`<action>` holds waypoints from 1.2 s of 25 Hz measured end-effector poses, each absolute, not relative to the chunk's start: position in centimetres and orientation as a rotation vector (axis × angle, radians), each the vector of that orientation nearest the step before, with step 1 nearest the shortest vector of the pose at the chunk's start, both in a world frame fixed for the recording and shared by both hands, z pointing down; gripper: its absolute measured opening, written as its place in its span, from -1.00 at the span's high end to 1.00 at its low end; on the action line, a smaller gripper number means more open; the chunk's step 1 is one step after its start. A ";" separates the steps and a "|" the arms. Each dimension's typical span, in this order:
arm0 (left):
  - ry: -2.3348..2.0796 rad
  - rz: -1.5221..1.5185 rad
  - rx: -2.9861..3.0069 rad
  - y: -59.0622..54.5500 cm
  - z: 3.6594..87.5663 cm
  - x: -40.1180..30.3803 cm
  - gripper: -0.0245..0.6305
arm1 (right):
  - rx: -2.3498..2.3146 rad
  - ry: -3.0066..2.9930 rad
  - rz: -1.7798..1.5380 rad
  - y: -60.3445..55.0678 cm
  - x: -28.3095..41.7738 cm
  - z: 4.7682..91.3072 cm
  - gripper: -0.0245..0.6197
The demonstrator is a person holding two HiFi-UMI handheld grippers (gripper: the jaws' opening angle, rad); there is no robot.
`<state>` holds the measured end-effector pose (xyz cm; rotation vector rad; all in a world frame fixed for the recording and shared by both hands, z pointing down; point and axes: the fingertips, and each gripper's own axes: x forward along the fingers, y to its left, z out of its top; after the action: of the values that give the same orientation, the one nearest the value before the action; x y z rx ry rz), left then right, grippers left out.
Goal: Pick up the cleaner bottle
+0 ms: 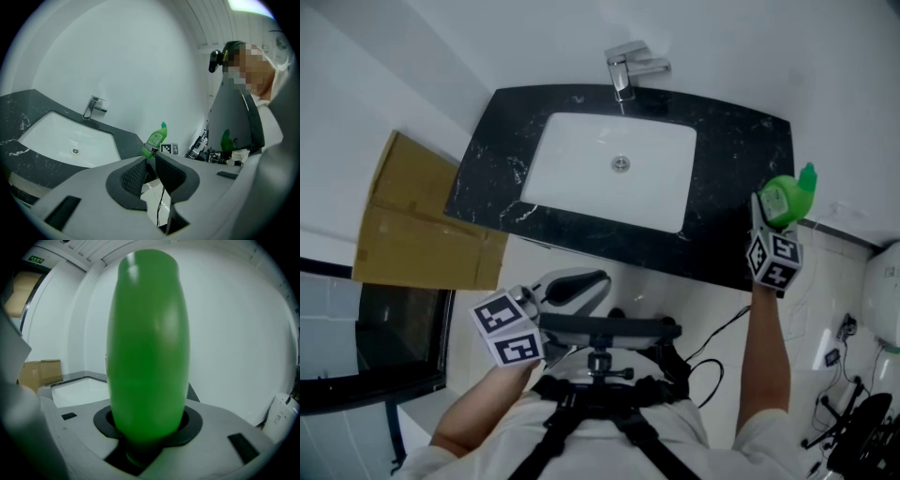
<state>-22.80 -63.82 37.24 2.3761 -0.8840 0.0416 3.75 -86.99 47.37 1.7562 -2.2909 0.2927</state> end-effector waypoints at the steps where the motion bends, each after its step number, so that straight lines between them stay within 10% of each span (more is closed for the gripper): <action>1: -0.883 0.036 2.377 -63.9 37.2 -22.8 0.77 | 1.750 -2.289 0.284 -86.9 3.7 47.1 0.38; 30: -0.808 -0.090 2.428 -63.6 37.1 -22.8 0.77 | 1.671 -2.308 0.217 -78.4 2.6 40.9 0.38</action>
<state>-22.80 -63.59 37.05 2.4281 -0.8075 -0.0895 2.63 -78.37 40.94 1.6713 -2.3084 0.2167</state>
